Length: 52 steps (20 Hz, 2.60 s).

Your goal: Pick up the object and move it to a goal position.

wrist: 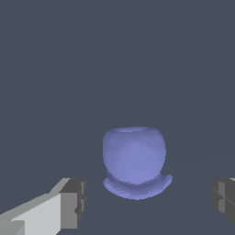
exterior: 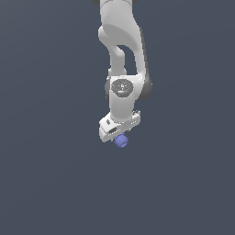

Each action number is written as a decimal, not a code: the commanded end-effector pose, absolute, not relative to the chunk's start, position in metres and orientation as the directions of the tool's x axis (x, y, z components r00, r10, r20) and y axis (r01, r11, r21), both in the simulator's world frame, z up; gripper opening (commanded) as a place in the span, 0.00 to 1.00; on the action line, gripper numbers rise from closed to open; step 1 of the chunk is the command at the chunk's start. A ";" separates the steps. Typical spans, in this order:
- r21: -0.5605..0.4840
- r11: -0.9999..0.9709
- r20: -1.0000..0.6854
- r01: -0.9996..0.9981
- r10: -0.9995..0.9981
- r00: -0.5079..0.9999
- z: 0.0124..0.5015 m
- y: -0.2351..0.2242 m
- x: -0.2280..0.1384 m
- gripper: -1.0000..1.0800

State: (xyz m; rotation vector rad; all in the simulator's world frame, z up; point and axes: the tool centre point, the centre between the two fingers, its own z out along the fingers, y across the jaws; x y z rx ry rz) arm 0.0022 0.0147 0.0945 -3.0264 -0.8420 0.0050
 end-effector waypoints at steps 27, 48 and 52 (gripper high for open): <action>0.000 -0.827 0.000 0.562 0.562 0.827 0.039 0.018 0.002 0.00; 0.001 -0.828 0.000 0.561 0.561 0.828 0.081 0.031 -0.009 0.00; 0.002 -0.827 0.000 0.562 0.562 0.827 0.111 0.041 -0.018 0.00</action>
